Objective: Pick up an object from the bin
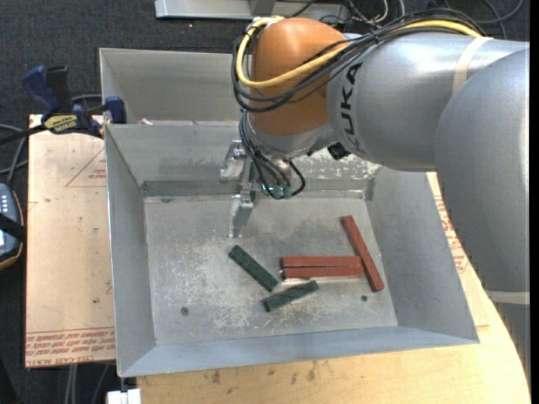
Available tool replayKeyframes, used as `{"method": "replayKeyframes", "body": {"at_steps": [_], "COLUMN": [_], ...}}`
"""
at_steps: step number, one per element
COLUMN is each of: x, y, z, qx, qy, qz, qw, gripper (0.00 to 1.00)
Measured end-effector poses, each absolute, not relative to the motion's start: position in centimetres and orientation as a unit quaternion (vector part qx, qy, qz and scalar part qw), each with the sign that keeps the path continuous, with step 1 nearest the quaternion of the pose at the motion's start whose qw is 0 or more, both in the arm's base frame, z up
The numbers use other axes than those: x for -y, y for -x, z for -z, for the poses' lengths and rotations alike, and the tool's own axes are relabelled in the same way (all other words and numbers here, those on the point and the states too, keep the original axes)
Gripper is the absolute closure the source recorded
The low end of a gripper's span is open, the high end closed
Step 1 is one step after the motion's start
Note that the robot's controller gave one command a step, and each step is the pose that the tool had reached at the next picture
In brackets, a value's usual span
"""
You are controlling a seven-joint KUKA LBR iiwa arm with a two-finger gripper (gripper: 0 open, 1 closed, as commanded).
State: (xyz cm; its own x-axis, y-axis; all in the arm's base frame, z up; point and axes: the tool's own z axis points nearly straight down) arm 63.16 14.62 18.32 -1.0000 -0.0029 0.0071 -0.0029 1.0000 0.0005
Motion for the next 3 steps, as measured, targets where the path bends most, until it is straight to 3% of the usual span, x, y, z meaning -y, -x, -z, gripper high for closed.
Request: {"method": "replayKeyframes", "body": {"at_steps": [1, 2, 3], "x": [-14.5, -11.7, -10.9], "y": [-63.3, -58.4, -55.7], "z": [-18.8, -10.9, -10.8], "qx": [1.0, 0.999, 0.999], "qy": [0.0, 0.05, 0.039], "qz": [0.001, 0.001, 0.0], "qw": [-0.001, -0.001, 0.004], "gripper": [0.0, 0.0, 0.0]}}
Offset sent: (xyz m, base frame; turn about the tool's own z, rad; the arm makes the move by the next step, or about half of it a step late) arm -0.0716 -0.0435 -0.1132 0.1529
